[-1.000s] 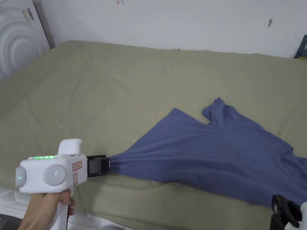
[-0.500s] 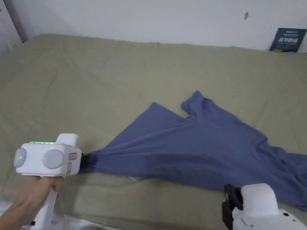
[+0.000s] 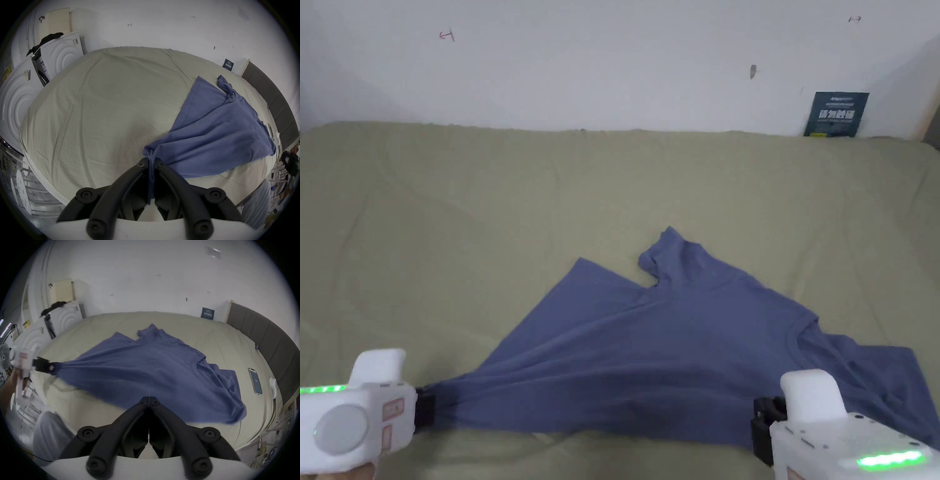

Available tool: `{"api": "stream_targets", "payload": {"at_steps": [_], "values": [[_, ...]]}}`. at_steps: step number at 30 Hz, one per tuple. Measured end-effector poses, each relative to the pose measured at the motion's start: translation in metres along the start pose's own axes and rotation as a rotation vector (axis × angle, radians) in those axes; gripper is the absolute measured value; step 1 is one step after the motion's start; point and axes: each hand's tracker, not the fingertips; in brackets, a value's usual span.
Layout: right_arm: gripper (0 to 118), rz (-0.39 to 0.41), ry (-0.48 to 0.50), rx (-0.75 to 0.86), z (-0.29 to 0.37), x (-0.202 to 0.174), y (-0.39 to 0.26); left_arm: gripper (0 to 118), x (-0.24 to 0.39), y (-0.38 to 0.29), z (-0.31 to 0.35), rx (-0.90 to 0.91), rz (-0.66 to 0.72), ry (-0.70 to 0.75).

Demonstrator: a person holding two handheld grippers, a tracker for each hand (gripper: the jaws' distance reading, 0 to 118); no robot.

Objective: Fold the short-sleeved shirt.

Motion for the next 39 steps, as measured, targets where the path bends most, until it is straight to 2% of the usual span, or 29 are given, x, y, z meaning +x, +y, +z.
{"api": "stream_targets", "payload": {"at_steps": [5,10,11,12,13,14,16,17,20,21,23,24,25,27,29,30,31,36,39], "values": [[1,-0.003,-0.007,-0.022,-0.072,0.043,0.071,1,-0.004,-0.003,-0.002,0.005,0.024,-0.025],[3,0.061,-0.037,-0.072,-0.149,0.07,0.158,1,-0.004,0.0,0.004,0.049,0.044,-0.042],[12,0.049,-0.039,-0.092,-0.168,0.077,0.176,1,-0.006,0.003,0.005,0.058,0.045,-0.044],[36,0.024,-0.021,-0.114,-0.183,0.084,0.188,1,-0.006,0.003,0.006,0.066,0.046,-0.046],[93,-0.008,0.003,-0.133,-0.201,0.092,0.199,1,-0.007,0.002,0.006,0.069,0.051,-0.052],[118,-0.014,-0.01,-0.167,-0.217,0.097,0.206,1,-0.007,0.002,0.006,0.067,0.057,-0.055],[118,-0.012,-0.003,-0.262,-0.248,0.101,0.209,1,-0.009,0.003,0.003,0.064,0.06,-0.06],[118,0.022,-0.008,-0.274,-0.255,0.105,0.204,1,-0.008,0.002,0.002,0.057,0.06,-0.055],[118,0.06,-0.054,-0.32,-0.287,0.114,0.184,1,-0.008,0.004,-0.003,0.046,0.062,-0.059],[118,0.078,-0.042,-0.352,-0.293,0.104,0.205,1,-0.008,0.004,-0.005,0.043,0.063,-0.055],[117,0.126,-0.066,-0.435,-0.309,0.101,0.2,1,-0.009,0.005,-0.01,0.033,0.066,-0.056],[117,0.126,-0.068,-0.422,-0.312,0.101,0.196,1,-0.009,0.006,-0.011,0.027,0.069,-0.052],[117,0.089,-0.063,-0.404,-0.311,0.099,0.199,1,-0.008,0.007,-0.012,0.022,0.07,-0.051],[114,0.105,-0.065,-0.394,-0.305,0.095,0.2,1,-0.008,0.007,-0.012,0.018,0.062,-0.048],[84,0.117,-0.02,-0.352,-0.29,0.088,0.206,1,-0.007,0.009,-0.013,0.008,0.06,-0.047],[55,0.132,-0.001,-0.323,-0.281,0.086,0.209,1,-0.005,0.009,-0.014,0.01,0.059,-0.038],[3,0.167,-0.009,-0.299,-0.274,0.084,0.211,1,-0.005,0.01,-0.016,0.0,0.055,-0.038],[3,0.212,0.019,-0.202,-0.183,0.06,0.209,1,0.0,0.017,-0.007,0.003,0.055,-0.026],[3,0.202,0.032,-0.124,-0.133,0.077,0.216,1,0.002,0.029,0.005,0.026,0.076,-0.043]]}}
